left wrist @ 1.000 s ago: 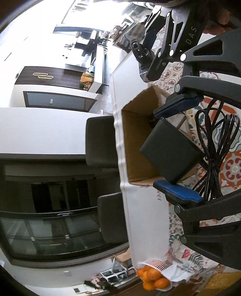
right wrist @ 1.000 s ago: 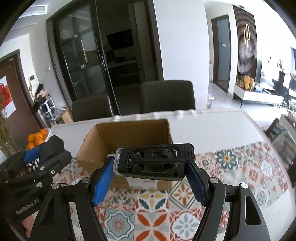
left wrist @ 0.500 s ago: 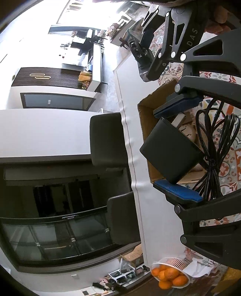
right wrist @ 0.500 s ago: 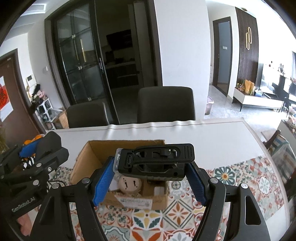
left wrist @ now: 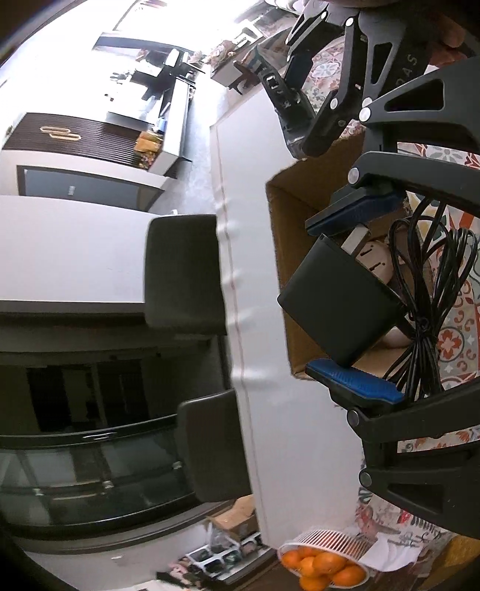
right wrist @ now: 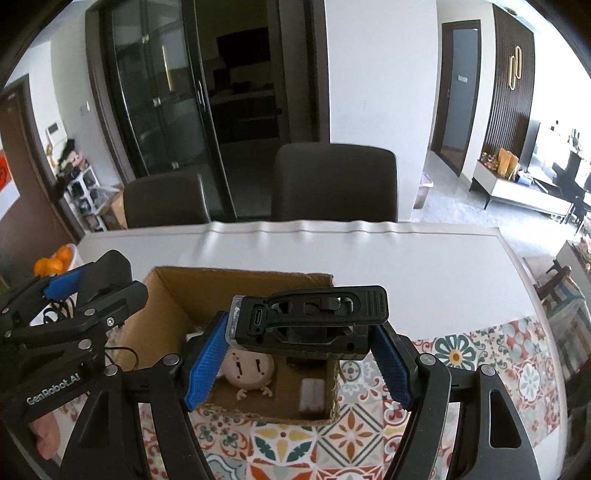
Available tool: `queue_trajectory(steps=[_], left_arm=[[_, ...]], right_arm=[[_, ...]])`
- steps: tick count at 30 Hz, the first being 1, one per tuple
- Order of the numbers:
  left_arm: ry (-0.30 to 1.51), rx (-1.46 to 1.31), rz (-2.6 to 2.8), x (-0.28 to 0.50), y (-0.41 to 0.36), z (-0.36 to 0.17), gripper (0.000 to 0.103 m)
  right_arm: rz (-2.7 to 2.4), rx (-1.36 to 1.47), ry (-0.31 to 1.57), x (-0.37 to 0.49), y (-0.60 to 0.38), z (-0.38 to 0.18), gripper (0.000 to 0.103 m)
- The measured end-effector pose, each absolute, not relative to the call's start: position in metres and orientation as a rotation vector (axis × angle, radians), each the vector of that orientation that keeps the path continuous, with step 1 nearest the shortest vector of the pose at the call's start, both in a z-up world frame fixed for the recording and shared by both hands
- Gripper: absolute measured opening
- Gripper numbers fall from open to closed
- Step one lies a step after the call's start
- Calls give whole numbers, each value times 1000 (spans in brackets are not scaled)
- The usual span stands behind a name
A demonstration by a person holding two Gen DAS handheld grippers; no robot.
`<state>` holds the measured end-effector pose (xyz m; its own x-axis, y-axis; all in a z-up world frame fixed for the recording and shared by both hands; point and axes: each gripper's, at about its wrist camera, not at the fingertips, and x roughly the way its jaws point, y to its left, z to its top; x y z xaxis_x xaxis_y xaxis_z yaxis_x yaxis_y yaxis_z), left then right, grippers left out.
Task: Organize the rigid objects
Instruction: 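Lift the clip holder and adapter and carry them over the box, then open both grippers to drop the clip holder and adapter into the box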
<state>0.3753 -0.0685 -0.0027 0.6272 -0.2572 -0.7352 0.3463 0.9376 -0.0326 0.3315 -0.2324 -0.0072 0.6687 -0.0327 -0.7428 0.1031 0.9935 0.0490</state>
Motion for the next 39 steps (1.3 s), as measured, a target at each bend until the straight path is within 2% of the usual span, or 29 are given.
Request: queue_trajectory(steps=[10,17,18,22,28,36,39], left_arm=[[895,187,-298,388,-80,-39,68],[866,229,-248,389,-80,-42,68],[857,239,-233,387,-78,-40,69],[823,245,-167,380,-65,-34,85],[806,206,-76,373,-37,-29,93],[791,199,-12,356,-19,-19,95],[765,196,-3,342,-16,-9,99]], right_arm=[[-72,43,890,338,-234,-29,74],[-70,46,919,342,-232,-37,74],[-69,50,923,343,-231,-37,74],[-57,45,926,346,-227,-37,74],[-24,36,921,351,-212,-37,74],[-57,-9,909,344,-198,-27,77],[-80,-24,891,332,-197,-18,78]])
